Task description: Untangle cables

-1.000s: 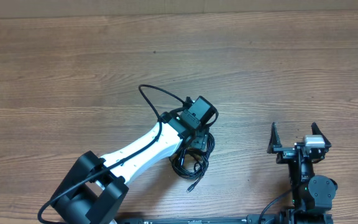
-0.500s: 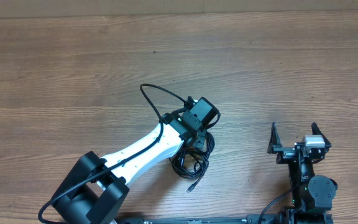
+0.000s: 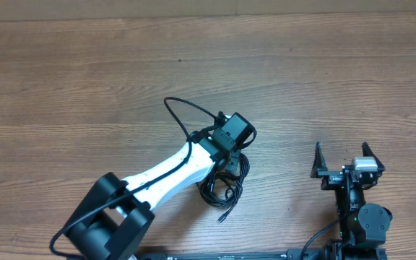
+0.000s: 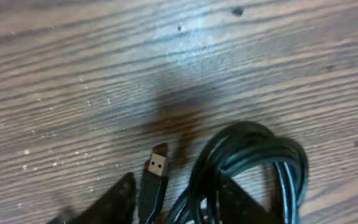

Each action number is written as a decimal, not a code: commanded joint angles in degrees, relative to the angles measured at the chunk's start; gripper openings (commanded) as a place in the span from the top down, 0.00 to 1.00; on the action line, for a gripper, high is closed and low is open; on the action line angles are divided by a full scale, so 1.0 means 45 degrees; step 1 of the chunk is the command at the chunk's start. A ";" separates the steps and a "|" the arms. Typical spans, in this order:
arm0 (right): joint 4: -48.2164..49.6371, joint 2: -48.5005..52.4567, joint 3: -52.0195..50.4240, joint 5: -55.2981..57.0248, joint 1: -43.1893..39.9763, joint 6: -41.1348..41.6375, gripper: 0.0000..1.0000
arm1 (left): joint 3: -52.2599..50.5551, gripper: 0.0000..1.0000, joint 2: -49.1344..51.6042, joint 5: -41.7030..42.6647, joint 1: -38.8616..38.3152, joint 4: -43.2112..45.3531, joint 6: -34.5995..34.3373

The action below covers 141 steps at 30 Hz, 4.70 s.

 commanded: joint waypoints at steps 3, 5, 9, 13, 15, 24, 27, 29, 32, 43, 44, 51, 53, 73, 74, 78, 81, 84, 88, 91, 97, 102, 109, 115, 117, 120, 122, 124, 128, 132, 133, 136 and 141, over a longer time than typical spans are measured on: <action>0.0068 -0.0019 -0.0131 0.0107 0.0044 0.0049 0.00 | 0.0253 0.73 0.0554 0.0262 -0.0053 0.0092 0.0092; 0.0068 -0.0019 -0.0126 0.0112 0.0044 0.0049 0.00 | 0.0253 0.75 0.0554 0.0262 -0.0058 0.0151 0.0083; 0.0068 -0.0019 -0.0126 0.0112 0.0044 0.0049 0.00 | 0.0253 0.75 0.0554 0.0262 -0.0078 0.0151 0.0058; 0.0068 -0.0019 -0.0126 0.0112 0.0044 0.0049 0.00 | 0.0253 0.75 0.0559 0.0253 -0.0083 0.0214 0.0063; 0.0068 -0.0019 -0.0126 0.0112 0.0044 0.0049 0.00 | 0.0248 0.75 0.0559 0.0253 -0.0092 0.0287 0.0063; 0.0068 -0.0019 -0.0126 0.0112 0.0044 0.0049 0.00 | 0.0248 0.80 0.0704 0.0253 -0.0102 0.0515 0.0053; 0.0068 -0.0019 -0.0126 0.0112 0.0044 0.0049 0.00 | 0.0248 0.82 0.0782 0.0262 -0.0112 0.0568 0.0049; 0.0068 -0.0019 -0.0126 0.0112 0.0044 0.0049 0.00 | 0.0248 0.83 0.0782 0.0262 -0.0112 0.0568 0.0049; 0.0068 -0.0019 -0.0126 0.0112 0.0044 0.0049 0.00 | 0.0248 0.84 0.0787 0.0262 -0.0112 0.0563 0.0049; 0.0068 -0.0019 -0.0126 0.0112 0.0044 0.0049 0.00 | 0.0248 0.94 0.0889 0.0267 -0.0112 0.0612 -0.0010; 0.0068 -0.0019 -0.0126 0.0112 0.0044 0.0049 0.00 | 0.0248 0.95 0.0889 0.0267 -0.0112 0.0612 -0.0010; 0.0068 -0.0019 -0.0126 0.0112 0.0044 0.0049 0.00 | 0.0248 0.82 0.0894 0.0267 -0.0112 0.0612 -0.0049; 0.0068 -0.0019 -0.0126 0.0112 0.0044 0.0044 0.00 | 0.0248 0.84 0.0913 0.0267 -0.0112 0.0631 -0.0049; 0.0068 -0.0019 -0.0126 0.0112 0.0044 0.0044 0.00 | 0.0257 0.96 0.0826 0.0316 -0.0107 0.0602 0.0121; 0.0068 -0.0019 -0.0126 0.0112 0.0044 0.0049 0.00 | 0.0272 0.96 0.0738 0.0316 -0.0107 0.0539 0.0199; 0.0068 -0.0019 -0.0126 0.0112 0.0044 0.0049 0.00 | 0.0481 0.96 -0.0102 0.0136 -0.0107 -0.0248 0.0296; 0.0068 -0.0019 -0.0126 0.0112 0.0044 0.0049 0.00 | 0.0597 0.96 -0.0850 -0.0233 -0.0107 -0.0797 0.0296; 0.0068 -0.0019 -0.0126 0.0112 0.0044 0.0049 0.00 | 0.0607 0.96 -0.1681 -0.0340 -0.0107 -0.1268 0.0291; 0.0068 -0.0019 -0.0126 0.0112 0.0044 0.0049 0.00 | 0.0607 0.96 -0.2623 -0.0646 -0.0107 -0.1880 0.0291; 0.0068 -0.0019 -0.0126 0.0112 0.0044 0.0049 0.00 | 0.0607 0.96 -0.3099 -0.0797 -0.0107 -0.2249 0.0287; 0.0068 -0.0019 -0.0126 0.0112 0.0044 0.0044 0.00 | 0.0607 0.96 -0.3546 -0.0777 -0.0107 -0.2657 0.0287; 0.0068 -0.0019 -0.0126 0.0112 0.0044 0.0049 0.00 | 0.0607 0.96 -0.3619 -0.0758 -0.0107 -0.2744 0.0306; 0.0068 -0.0019 -0.0126 0.0112 0.0044 0.0044 0.00 | 0.0607 0.96 -0.3667 -0.0748 -0.0107 -0.2725 0.1617; 0.0068 -0.0019 -0.0126 0.0112 0.0044 0.0049 0.00 | 0.0631 0.96 -0.3730 -0.0267 -0.0107 -0.2686 0.2851; 0.0068 -0.0019 -0.0126 0.0112 0.0044 0.0049 0.00 | 0.0743 0.96 -0.3774 0.0597 -0.0107 -0.2710 0.3313; 0.0068 -0.0019 -0.0126 0.0112 0.0044 0.0049 0.00 | 0.0976 0.96 -0.3813 0.1345 -0.0107 -0.2739 0.3696; 0.0068 -0.0019 -0.0126 0.0112 0.0044 0.0049 0.00 | 0.1195 0.96 -0.3818 0.1622 -0.0107 -0.2817 0.4177; 0.0068 -0.0019 -0.0126 0.0112 0.0044 0.0049 0.00 | 0.1511 0.96 -0.3818 0.1647 -0.0107 -0.2953 0.4906; 0.0068 -0.0019 -0.0126 0.0112 0.0044 0.0049 0.00 | 0.1851 0.96 -0.3818 0.1647 -0.0107 -0.3152 0.5508; 0.0112 -0.0019 -0.0126 0.0112 0.0044 0.0044 0.00 | 0.2006 0.96 -0.3818 0.1967 -0.0107 -0.3177 0.5741; 0.0068 -0.0019 -0.0126 0.0112 0.0044 0.0044 0.00 | 0.2016 0.96 -0.3818 0.2059 -0.0107 -0.3201 0.5741; 0.0073 -0.0019 -0.0126 0.0097 0.0044 0.0049 0.00 | 0.2016 0.96 -0.3823 0.2526 -0.0107 -0.3298 0.5741; 0.0418 -0.0019 -0.0126 0.0087 0.0034 0.0053 0.00 | 0.2147 0.96 -0.3827 0.3648 -0.0083 -0.3463 0.5736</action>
